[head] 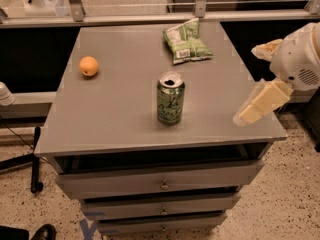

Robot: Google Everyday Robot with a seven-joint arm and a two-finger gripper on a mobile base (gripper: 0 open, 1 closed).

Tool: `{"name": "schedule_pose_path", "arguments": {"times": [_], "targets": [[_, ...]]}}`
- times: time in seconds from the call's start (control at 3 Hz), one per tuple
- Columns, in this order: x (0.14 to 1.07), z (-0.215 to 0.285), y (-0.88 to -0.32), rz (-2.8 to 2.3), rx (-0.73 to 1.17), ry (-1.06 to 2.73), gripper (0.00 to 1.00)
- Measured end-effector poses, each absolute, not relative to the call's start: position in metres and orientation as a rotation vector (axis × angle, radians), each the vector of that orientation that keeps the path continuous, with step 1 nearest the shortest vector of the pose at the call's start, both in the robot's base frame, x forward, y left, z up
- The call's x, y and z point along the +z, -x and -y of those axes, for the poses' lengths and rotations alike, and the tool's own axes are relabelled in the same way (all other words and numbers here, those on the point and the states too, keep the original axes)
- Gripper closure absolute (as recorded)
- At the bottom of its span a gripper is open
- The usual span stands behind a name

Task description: Knock green can over

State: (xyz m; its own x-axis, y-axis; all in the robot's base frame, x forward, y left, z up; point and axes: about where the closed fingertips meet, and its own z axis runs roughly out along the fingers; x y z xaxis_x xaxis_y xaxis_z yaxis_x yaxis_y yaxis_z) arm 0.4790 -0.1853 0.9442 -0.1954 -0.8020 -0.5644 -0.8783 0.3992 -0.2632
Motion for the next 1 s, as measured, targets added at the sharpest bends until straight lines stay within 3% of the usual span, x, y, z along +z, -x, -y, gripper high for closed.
{"name": "schedule_pose_path", "arguments": {"times": [1.0], "targets": [[0.913, 0.081, -0.504, -1.806, 0.545, 1.238, 0.0]]}}
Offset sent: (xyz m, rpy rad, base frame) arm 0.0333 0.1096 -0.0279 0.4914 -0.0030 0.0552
